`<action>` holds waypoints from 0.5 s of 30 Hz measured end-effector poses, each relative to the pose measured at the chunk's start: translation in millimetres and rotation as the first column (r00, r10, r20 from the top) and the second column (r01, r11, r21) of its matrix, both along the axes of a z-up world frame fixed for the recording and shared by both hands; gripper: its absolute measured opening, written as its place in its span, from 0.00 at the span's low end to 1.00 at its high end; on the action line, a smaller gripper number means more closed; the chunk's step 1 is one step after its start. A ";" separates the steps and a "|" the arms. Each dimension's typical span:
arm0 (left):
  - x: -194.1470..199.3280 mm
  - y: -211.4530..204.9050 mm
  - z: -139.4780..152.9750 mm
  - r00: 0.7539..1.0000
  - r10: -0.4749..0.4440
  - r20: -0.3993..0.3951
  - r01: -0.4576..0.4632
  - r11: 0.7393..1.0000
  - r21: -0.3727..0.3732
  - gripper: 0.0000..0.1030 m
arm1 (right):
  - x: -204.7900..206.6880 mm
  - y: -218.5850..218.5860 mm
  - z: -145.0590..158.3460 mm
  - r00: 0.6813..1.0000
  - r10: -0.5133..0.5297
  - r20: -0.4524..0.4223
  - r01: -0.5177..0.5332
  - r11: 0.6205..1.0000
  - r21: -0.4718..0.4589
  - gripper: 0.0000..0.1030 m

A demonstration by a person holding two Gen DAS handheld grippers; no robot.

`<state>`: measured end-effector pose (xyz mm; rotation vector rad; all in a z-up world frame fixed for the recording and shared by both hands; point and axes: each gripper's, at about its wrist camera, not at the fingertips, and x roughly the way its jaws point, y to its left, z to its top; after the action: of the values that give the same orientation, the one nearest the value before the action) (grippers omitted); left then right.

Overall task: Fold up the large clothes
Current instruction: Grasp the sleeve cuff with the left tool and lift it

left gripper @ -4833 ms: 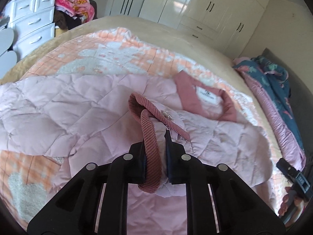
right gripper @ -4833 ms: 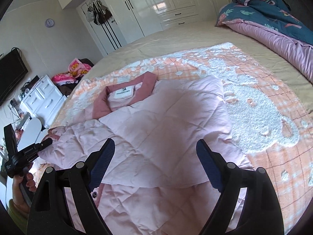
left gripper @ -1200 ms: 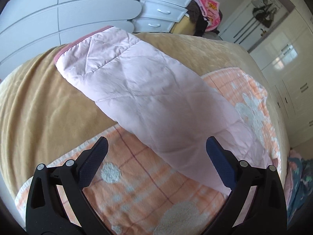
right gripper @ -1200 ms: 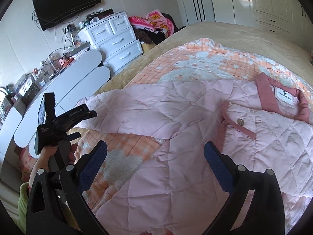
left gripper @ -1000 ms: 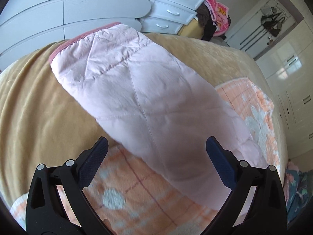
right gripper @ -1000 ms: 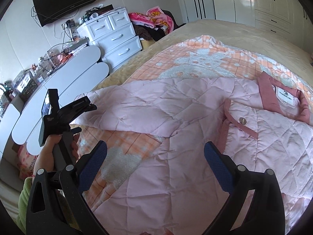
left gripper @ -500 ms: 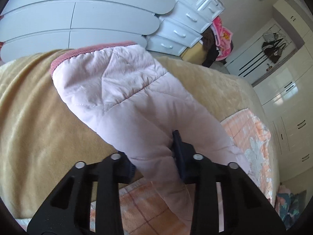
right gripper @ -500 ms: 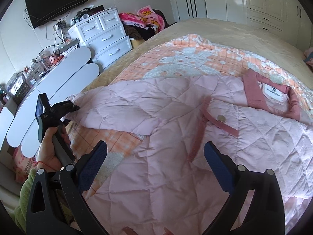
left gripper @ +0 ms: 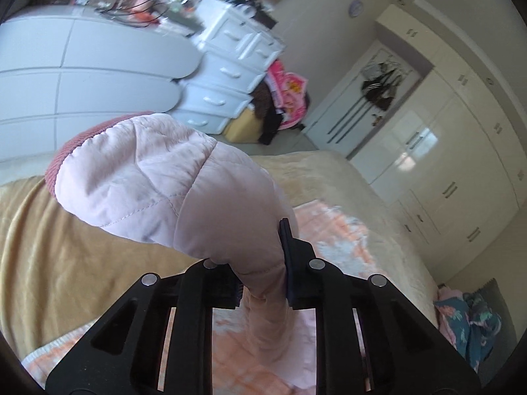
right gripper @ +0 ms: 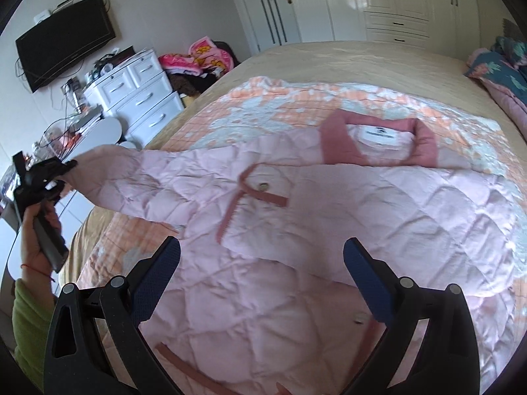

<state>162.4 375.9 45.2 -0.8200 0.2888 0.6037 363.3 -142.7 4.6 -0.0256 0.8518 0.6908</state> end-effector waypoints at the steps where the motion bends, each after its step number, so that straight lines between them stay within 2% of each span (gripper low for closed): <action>1: 1.0 -5.0 5.2 0.999 -0.024 0.022 0.024 1.000 -0.007 0.10 | 0.6 -9.4 0.2 1.000 -0.016 0.000 0.016 1.000 0.003 0.96; 9: 9.0 -62.6 48.6 0.980 -0.164 0.112 0.157 0.985 0.065 0.09 | 4.6 -69.7 2.2 0.993 -0.116 0.015 0.115 0.992 0.041 0.96; 15: 20.0 -107.1 71.8 0.957 -0.261 0.128 0.246 0.962 0.123 0.09 | 6.1 -106.3 -0.8 0.986 -0.157 0.048 0.155 0.987 0.042 0.96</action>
<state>182.4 268.8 117.1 -0.7062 0.2245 0.3145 369.4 -249.0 3.7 0.0572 0.7824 0.5564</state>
